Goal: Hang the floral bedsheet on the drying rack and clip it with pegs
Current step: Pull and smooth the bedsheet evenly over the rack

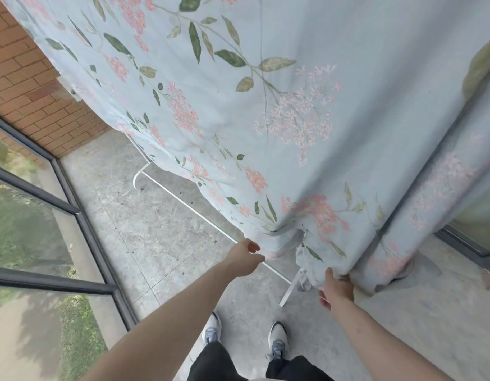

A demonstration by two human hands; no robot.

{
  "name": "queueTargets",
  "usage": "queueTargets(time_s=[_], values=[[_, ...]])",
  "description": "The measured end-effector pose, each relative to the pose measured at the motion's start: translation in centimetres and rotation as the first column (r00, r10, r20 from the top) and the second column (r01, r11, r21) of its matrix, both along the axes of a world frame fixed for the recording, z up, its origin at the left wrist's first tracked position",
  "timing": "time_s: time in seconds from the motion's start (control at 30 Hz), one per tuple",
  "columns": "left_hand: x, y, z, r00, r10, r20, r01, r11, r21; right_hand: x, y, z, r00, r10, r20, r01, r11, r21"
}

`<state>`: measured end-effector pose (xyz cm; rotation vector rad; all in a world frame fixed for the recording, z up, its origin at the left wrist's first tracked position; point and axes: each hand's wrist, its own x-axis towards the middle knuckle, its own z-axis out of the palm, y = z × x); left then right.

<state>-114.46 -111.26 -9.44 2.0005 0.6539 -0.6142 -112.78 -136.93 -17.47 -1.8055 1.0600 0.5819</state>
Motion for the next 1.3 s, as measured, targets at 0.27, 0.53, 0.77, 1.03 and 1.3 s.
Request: queueTargets(time_s=[0.27,0.53,0.77,1.03,1.3], values=[[-4.6,8.8,0.9,0.990,0.133,0.042,-0.134,0.991,0.015,0.9,13.6,3.4,0.970,0.242,0.006,-0.228,0.907,0.353],[-8.7,26.3,2.6,0.941,0.322,0.105,-0.325,0.945,0.015,2.1,28.9,6.7,0.932,0.305,0.194,-0.358,0.854,0.378],[-10.0,38.8,4.1,0.928,0.348,0.133,-0.350,0.937,-0.009,1.3,40.9,8.5,0.918,0.305,0.251,-0.385,0.834,0.395],[-5.6,47.5,5.1,0.916,0.380,0.128,-0.372,0.924,-0.081,4.7,49.0,8.5,0.932,0.246,0.266,-0.342,0.839,0.424],[1.5,54.5,4.2,0.930,0.359,0.083,-0.353,0.933,-0.074,13.0,56.6,5.6,0.973,0.138,0.187,-0.214,0.844,0.492]])
